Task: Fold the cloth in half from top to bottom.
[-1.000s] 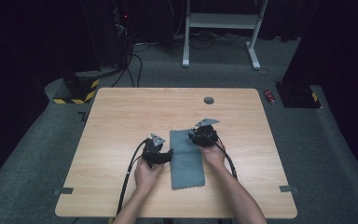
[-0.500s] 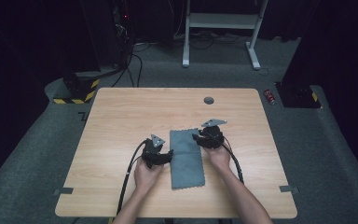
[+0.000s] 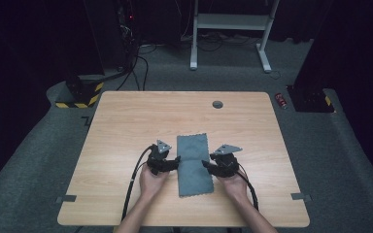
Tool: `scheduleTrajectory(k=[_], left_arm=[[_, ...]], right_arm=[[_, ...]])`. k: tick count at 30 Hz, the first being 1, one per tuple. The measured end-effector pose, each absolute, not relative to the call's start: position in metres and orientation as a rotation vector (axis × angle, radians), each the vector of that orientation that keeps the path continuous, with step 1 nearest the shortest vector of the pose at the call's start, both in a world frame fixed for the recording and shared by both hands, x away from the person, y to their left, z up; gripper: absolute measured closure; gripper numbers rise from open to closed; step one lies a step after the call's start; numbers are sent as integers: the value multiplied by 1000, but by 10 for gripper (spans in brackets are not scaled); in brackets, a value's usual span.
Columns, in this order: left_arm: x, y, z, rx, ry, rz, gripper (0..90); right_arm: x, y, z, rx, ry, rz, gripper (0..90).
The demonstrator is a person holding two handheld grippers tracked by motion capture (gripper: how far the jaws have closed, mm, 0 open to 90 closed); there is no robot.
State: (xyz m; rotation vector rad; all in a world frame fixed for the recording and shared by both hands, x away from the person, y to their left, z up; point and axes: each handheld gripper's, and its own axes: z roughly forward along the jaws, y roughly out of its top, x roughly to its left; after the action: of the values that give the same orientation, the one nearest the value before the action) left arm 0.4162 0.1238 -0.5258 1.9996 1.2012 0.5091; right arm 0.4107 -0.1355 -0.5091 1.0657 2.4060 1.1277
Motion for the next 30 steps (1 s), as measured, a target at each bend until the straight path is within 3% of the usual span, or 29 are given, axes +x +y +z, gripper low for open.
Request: scheduleTrajectory(k=[10, 21, 30], left_arm=[[376, 117, -510, 2008, 1097, 464, 338], [342, 99, -517, 2179, 1059, 490, 333], [329, 109, -518, 2173, 1026, 481, 425]], right_arm=[[389, -144, -517, 1064, 2425, 1110, 530], [363, -145, -523, 984, 2434, 1063, 500], [351, -143, -524, 982, 2429, 1072, 561]])
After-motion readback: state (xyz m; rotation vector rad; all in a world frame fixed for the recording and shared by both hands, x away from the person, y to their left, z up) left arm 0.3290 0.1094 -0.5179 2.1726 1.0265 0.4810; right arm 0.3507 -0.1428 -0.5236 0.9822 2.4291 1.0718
